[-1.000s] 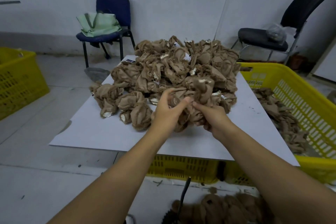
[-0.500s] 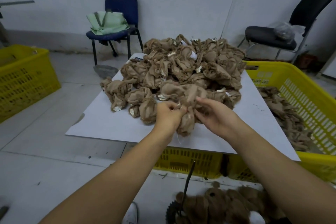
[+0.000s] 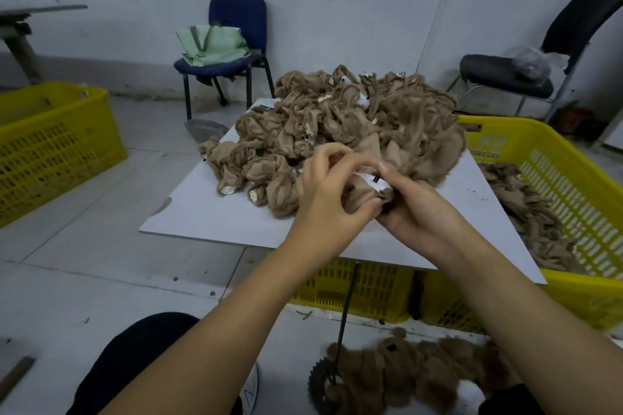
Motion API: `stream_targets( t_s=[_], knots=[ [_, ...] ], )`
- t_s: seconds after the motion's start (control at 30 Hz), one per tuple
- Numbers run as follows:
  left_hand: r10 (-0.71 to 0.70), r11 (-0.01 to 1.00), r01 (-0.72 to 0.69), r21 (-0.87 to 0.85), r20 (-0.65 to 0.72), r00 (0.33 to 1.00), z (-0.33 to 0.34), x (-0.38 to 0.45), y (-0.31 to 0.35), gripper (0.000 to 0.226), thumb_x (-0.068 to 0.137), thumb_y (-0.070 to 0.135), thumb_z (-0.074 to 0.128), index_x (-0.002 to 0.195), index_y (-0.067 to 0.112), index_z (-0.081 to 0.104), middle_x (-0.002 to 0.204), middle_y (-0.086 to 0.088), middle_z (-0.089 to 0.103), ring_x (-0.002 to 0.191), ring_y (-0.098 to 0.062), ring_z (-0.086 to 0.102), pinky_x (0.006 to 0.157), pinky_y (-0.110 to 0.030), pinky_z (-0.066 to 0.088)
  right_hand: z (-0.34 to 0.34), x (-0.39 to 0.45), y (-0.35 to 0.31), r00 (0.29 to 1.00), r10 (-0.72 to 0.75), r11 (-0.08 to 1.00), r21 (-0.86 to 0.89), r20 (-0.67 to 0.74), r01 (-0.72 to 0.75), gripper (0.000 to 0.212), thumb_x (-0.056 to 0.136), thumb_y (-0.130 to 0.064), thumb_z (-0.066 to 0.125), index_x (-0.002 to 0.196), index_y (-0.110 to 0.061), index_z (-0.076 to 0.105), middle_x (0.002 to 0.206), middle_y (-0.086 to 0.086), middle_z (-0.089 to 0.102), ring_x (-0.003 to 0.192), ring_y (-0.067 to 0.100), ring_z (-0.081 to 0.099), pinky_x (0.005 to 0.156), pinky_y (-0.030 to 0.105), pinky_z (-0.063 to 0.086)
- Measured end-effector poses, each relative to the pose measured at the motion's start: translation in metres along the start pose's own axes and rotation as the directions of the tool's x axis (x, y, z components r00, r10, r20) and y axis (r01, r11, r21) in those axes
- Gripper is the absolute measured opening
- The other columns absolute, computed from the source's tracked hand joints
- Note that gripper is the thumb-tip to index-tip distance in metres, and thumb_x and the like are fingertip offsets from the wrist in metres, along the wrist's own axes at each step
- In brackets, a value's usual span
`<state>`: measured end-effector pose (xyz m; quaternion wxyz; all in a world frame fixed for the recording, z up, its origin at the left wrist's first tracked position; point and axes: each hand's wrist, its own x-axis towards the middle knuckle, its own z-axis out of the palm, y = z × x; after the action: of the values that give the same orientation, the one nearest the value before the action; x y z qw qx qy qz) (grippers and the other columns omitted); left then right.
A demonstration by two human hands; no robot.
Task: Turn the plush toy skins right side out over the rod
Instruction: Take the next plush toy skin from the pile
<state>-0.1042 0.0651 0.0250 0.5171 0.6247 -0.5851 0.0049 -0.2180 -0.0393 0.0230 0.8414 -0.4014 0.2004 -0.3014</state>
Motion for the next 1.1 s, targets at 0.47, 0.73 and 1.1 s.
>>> stream_targets(
  t_s=[0.47, 0.73, 1.1],
  knots=[
    [-0.597, 0.458, 0.482, -0.747, 0.143, 0.789, -0.02, -0.018, -0.005, 0.022, 0.101, 0.001, 0.051, 0.115, 0.003, 0.068, 0.103, -0.015, 0.076, 0.1, -0.028, 0.072, 0.08, -0.036, 0.061, 0.014, -0.035, 0.016, 0.899, -0.395, 0.786, -0.576, -0.189, 0.224, 0.027, 0.087, -0.035, 0.075, 0.111, -0.025, 0.07, 0.105, -0.005, 0.074, 0.095, 0.008, 0.069, 0.069, 0.025, 0.052],
    [-0.6, 0.567, 0.615, -0.549, 0.236, 0.764, -0.015, -0.022, -0.001, 0.022, 0.098, 0.005, 0.052, 0.116, 0.014, 0.062, 0.083, -0.002, 0.077, 0.079, -0.021, 0.073, 0.058, -0.032, 0.057, 0.019, -0.035, 0.026, 0.985, -0.173, 0.921, -0.359, -0.028, 0.152, 0.027, 0.097, -0.021, 0.063, 0.12, -0.007, 0.068, 0.111, 0.008, 0.075, 0.105, 0.021, 0.072, 0.078, 0.028, 0.059],
    [-0.26, 0.847, 0.314, -0.43, 0.18, 0.949, -0.025, -0.036, -0.002, 0.027, 0.093, 0.03, 0.067, 0.12, 0.024, 0.064, 0.112, 0.005, 0.071, 0.106, -0.013, 0.068, 0.083, -0.029, 0.059, 0.024, -0.05, 0.021, 0.92, -0.39, 0.76, -0.554, 0.031, 0.34, 0.024, 0.094, -0.011, 0.067, 0.118, -0.011, 0.067, 0.109, 0.001, 0.075, 0.105, 0.016, 0.071, 0.091, 0.036, 0.058]
  ],
)
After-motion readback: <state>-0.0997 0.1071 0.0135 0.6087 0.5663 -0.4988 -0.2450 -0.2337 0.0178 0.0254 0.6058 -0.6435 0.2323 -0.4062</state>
